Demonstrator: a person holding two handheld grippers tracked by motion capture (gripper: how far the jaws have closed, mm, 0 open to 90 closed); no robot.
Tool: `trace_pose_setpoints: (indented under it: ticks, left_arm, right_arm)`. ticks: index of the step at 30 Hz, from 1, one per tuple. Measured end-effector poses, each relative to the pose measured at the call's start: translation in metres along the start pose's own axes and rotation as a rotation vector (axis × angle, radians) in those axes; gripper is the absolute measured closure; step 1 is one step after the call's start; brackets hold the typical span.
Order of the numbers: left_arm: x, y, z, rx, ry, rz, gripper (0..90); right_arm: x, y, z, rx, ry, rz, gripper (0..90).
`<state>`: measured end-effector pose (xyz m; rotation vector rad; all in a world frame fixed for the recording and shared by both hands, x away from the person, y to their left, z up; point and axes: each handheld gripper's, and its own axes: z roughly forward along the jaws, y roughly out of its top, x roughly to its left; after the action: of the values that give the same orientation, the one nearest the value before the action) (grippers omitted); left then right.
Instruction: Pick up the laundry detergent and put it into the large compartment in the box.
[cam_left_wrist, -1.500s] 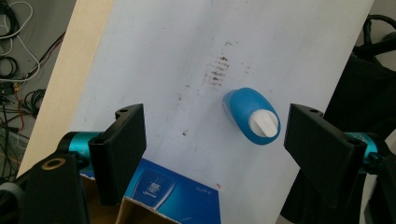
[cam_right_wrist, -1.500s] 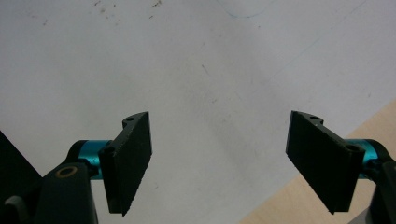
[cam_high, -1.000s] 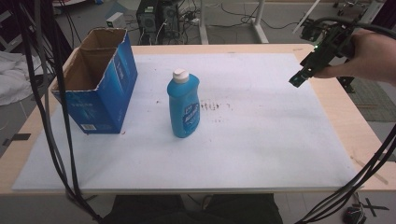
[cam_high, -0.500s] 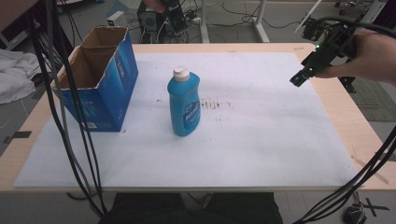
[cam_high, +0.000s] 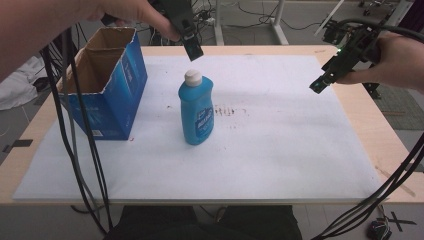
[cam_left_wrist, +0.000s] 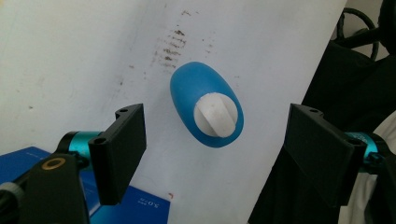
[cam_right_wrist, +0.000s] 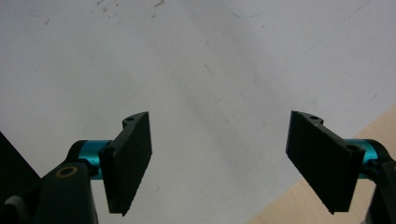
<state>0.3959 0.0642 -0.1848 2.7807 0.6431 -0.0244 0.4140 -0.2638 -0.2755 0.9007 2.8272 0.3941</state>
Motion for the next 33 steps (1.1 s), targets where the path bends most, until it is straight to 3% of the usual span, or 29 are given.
trace_pose_setpoints:
  ticks: [18, 33]
  left_arm:
    - [-0.002, -0.016, 0.044, 0.016, -0.013, -0.029, 21.1]
    - [-0.003, -0.017, 0.064, 0.007, -0.007, -0.066, 21.2]
  right_arm:
    - [0.0, 0.001, 0.003, 0.0, 0.006, -0.001, 21.9]
    - [0.0, -0.001, 0.005, 0.001, 0.009, 0.0, 22.0]
